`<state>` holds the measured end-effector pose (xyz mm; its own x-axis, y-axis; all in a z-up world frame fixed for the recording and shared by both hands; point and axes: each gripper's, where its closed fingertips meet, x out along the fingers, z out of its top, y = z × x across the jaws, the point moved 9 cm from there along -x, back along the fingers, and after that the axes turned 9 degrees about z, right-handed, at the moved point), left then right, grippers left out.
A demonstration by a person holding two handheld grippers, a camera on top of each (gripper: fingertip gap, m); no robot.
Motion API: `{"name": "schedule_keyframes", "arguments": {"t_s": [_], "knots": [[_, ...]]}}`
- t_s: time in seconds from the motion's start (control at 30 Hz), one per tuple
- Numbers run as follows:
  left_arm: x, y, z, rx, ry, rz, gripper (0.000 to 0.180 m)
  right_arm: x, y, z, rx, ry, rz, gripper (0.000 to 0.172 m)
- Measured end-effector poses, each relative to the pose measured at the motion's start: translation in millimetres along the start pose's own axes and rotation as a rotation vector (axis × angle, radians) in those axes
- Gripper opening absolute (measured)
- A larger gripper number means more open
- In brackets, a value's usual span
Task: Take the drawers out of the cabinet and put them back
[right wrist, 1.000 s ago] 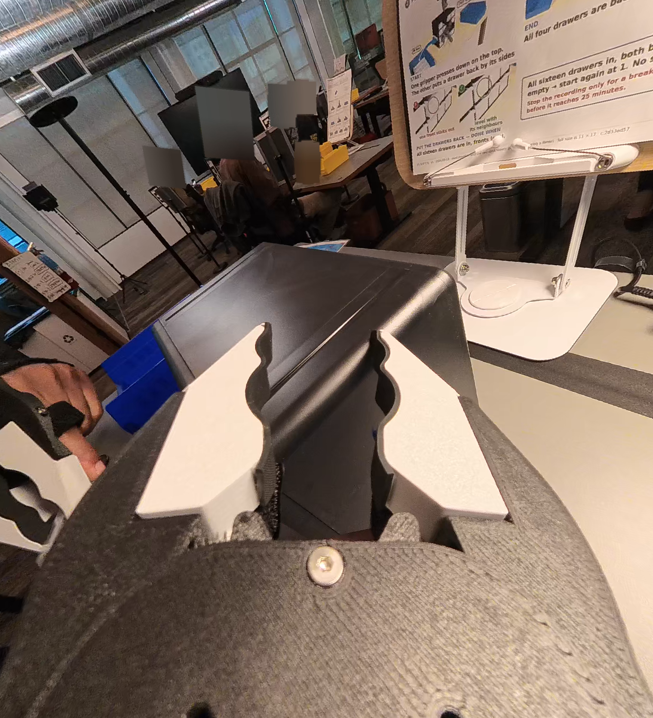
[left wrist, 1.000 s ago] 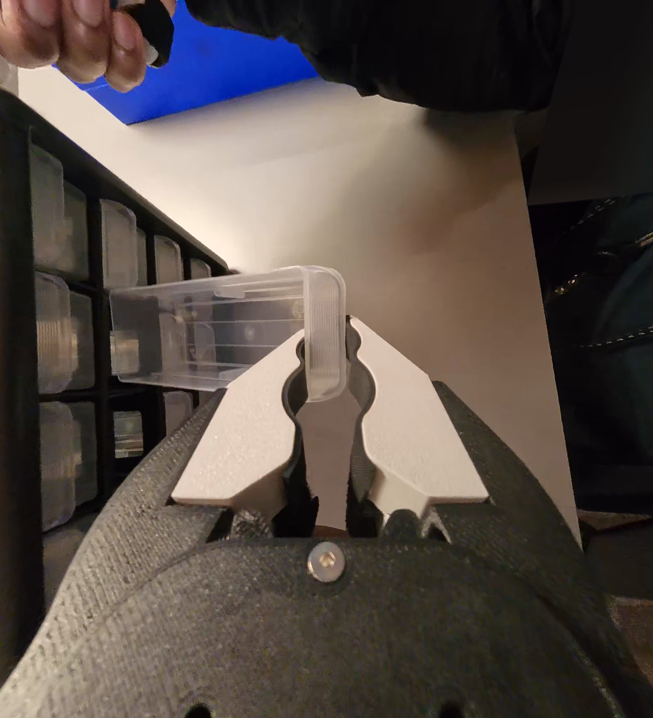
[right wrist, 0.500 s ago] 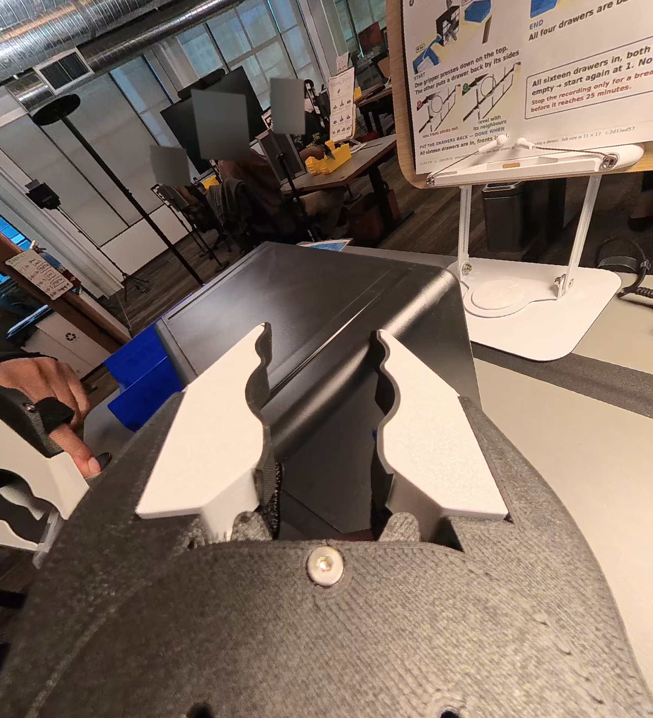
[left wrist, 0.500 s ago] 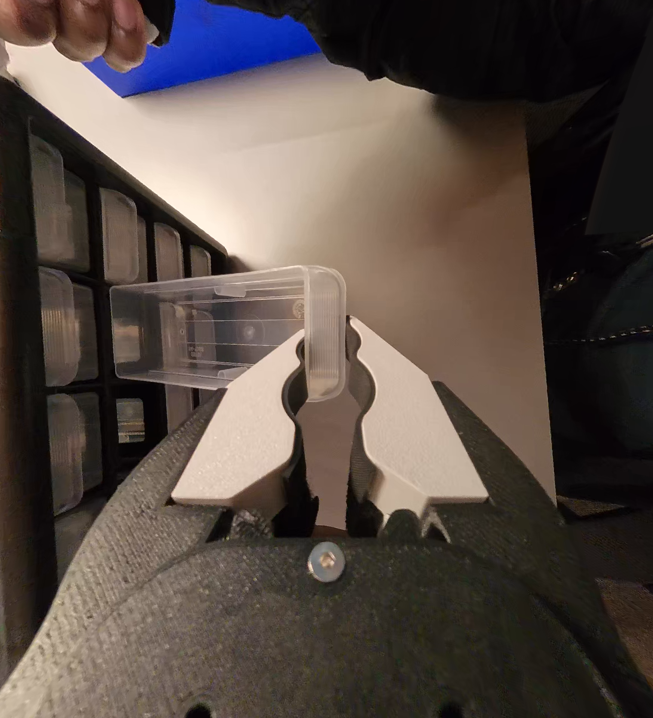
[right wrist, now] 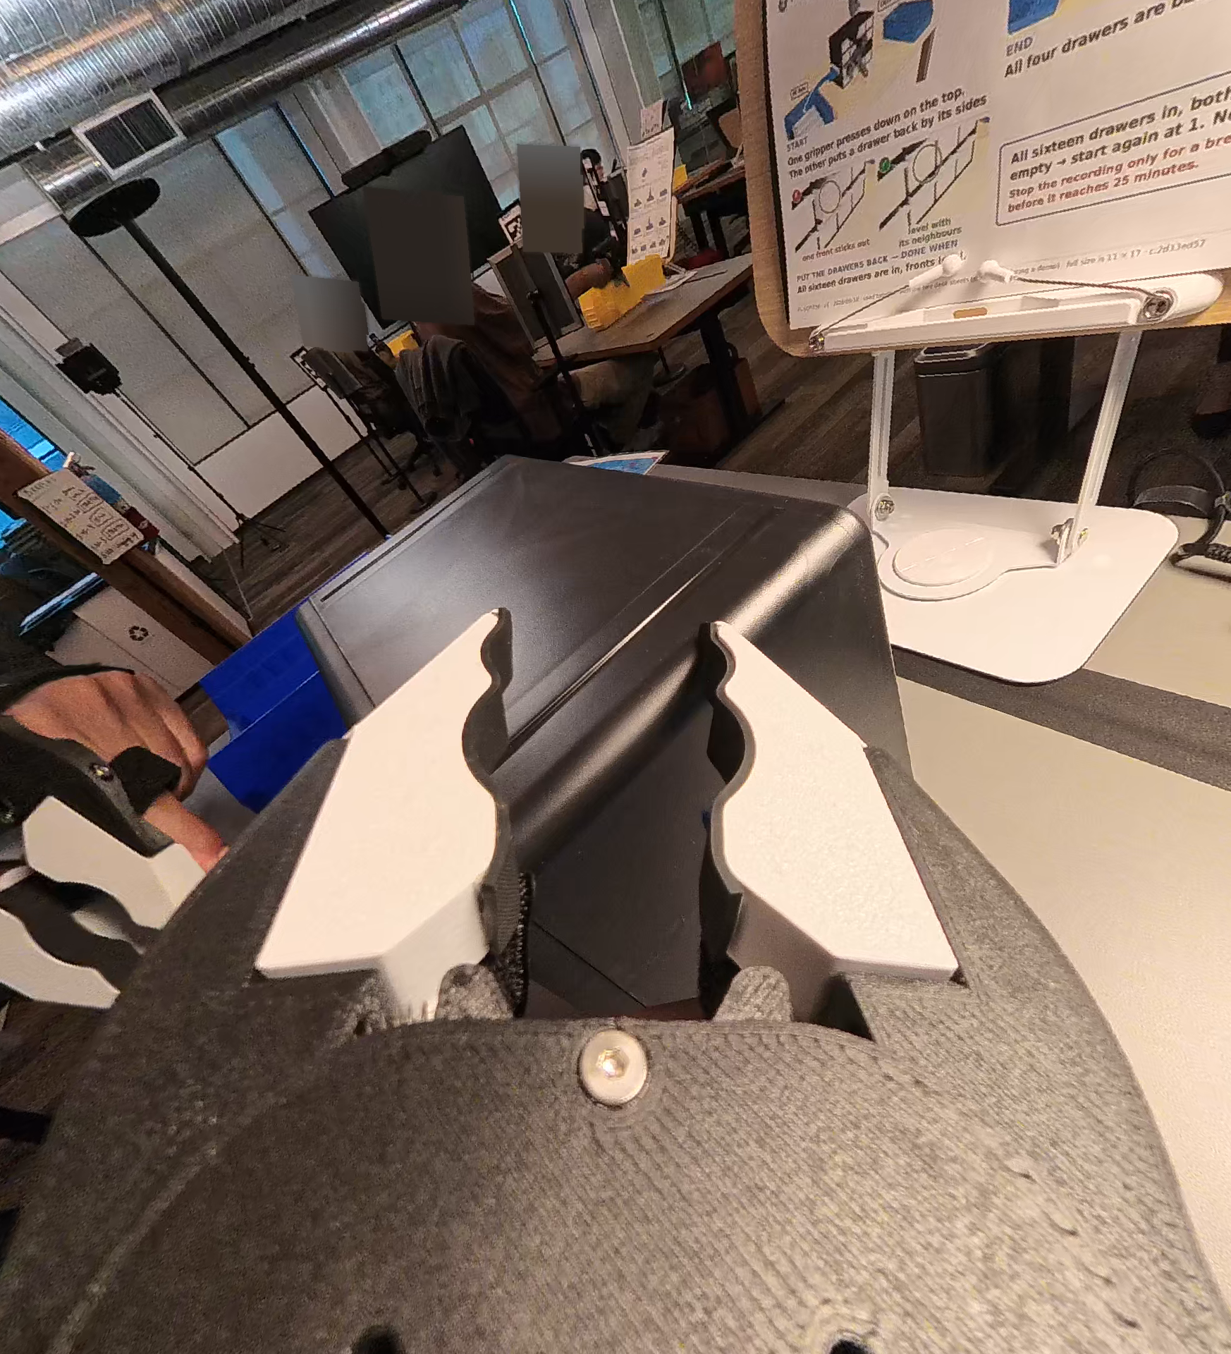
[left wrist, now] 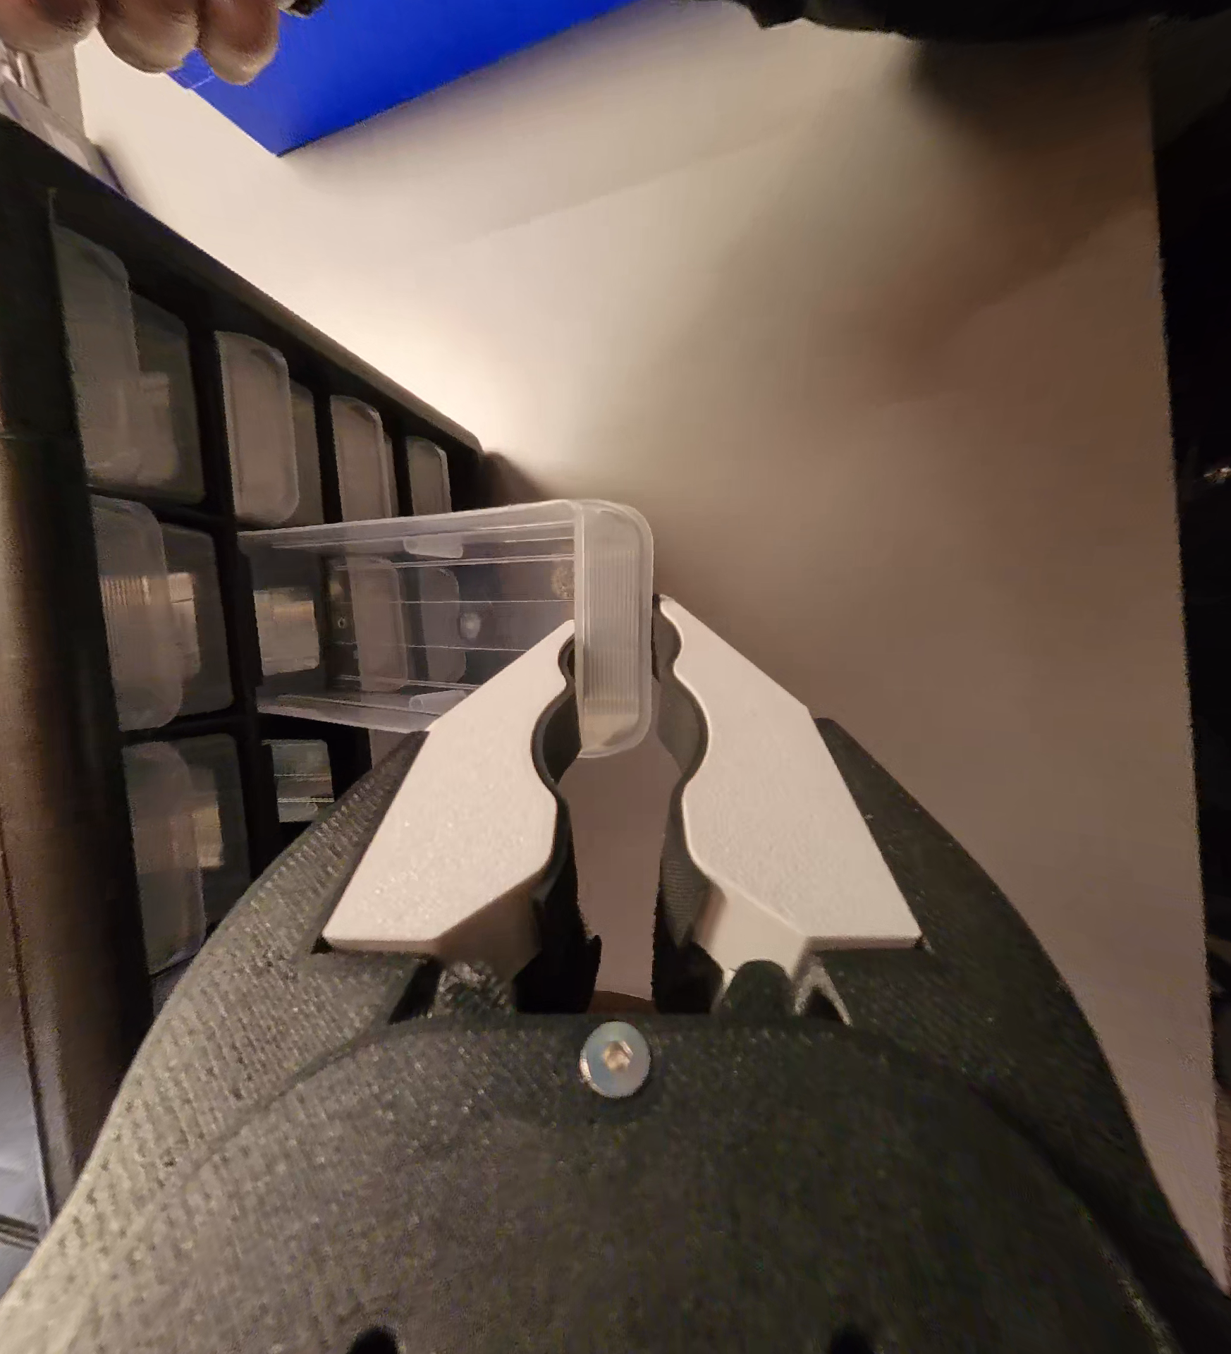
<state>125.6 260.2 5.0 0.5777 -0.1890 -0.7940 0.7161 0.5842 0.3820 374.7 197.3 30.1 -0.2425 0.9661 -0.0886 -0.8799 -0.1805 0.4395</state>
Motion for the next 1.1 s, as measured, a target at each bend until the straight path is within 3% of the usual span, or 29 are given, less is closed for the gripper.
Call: {"name": "schedule_keyframes", "arguments": {"t_s": [0.37,0.57,0.67,0.77,0.97,1.1], "knots": [[30.3,-2.0,-9.6,-0.012,0.044,0.215,0.016,-0.1,0.2,0.0,-0.001,0.000,0.001,0.054],[43.5,17.8,-18.3,-0.078,0.070,0.489,0.033,-0.4,0.8,0.0,-0.005,0.003,0.002,0.054],[30.6,13.1,-19.0,-0.091,0.005,0.513,0.033,-0.9,0.7,0.6,-0.006,0.003,0.004,0.054],[19.3,1.9,-17.3,-0.052,-0.072,0.479,0.020,-0.5,-0.4,0.3,-0.003,0.003,0.004,0.054],[19.0,8.5,-17.4,-0.106,-0.093,0.487,0.014,-1.1,0.5,0.0,-0.005,0.003,-0.002,0.054],[14.0,10.7,-12.9,-0.044,-0.118,0.559,0.017,-0.9,2.5,0.5,-0.013,0.005,0.001,0.054]]}}
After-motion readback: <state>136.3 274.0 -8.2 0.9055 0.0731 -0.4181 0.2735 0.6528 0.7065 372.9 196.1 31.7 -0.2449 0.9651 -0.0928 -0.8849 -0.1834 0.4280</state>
